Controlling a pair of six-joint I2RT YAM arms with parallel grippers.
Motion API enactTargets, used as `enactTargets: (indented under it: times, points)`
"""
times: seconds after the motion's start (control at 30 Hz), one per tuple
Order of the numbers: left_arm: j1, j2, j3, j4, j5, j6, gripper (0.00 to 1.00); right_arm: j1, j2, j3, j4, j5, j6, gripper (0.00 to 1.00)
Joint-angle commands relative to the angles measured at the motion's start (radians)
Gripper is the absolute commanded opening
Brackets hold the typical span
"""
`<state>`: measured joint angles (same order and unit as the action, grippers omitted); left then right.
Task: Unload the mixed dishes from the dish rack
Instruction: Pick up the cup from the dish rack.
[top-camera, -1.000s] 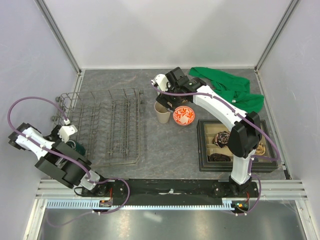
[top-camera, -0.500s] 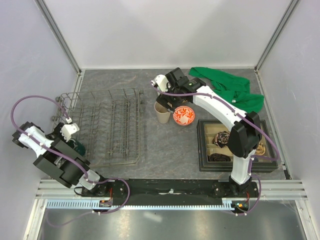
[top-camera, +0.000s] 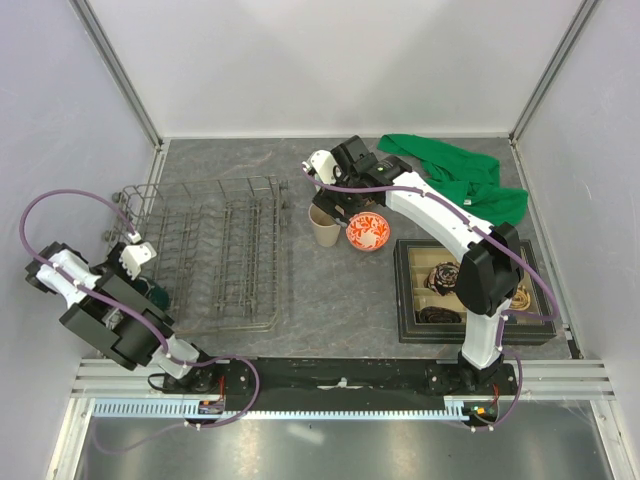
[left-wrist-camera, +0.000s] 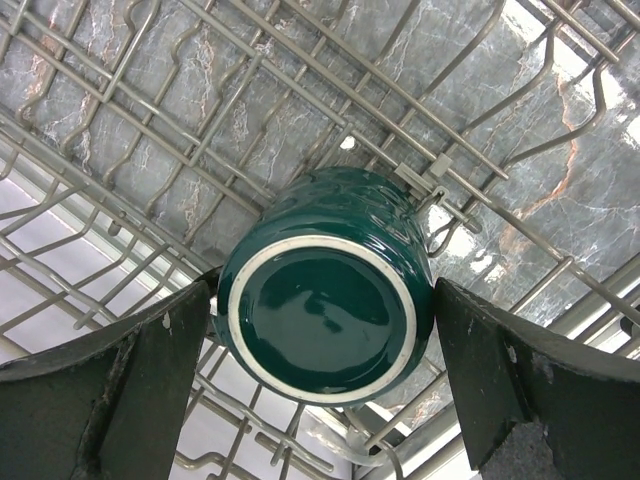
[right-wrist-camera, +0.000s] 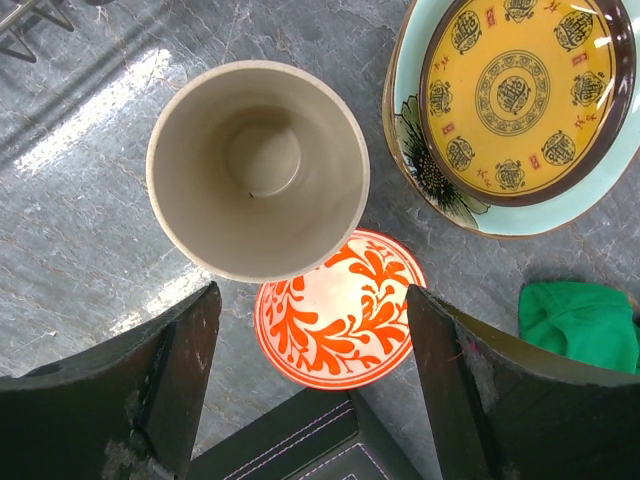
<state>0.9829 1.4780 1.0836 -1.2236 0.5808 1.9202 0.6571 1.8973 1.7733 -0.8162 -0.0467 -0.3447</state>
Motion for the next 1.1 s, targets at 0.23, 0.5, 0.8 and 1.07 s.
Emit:
enactTargets:
  times: [0.23, 0.5, 0.8, 1.07]
  points:
    - [-0.047, 0.05, 0.052, 0.05, -0.018, -0.039, 0.99, 0.001, -0.004, -0.012, 0.022, 0.001, -0.013, 0.83]
    - [-0.067, 0.042, 0.016, 0.096, -0.097, -0.04, 0.99, 0.001, 0.002, -0.023, 0.023, 0.001, -0.019, 0.83]
    - [-0.07, 0.013, 0.013, 0.104, -0.18, -0.013, 0.99, 0.001, 0.003, -0.029, 0.022, 0.004, -0.022, 0.83]
    - [-0.085, 0.015, -0.008, 0.111, -0.202, -0.023, 0.99, -0.002, -0.004, -0.038, 0.022, 0.001, -0.025, 0.82]
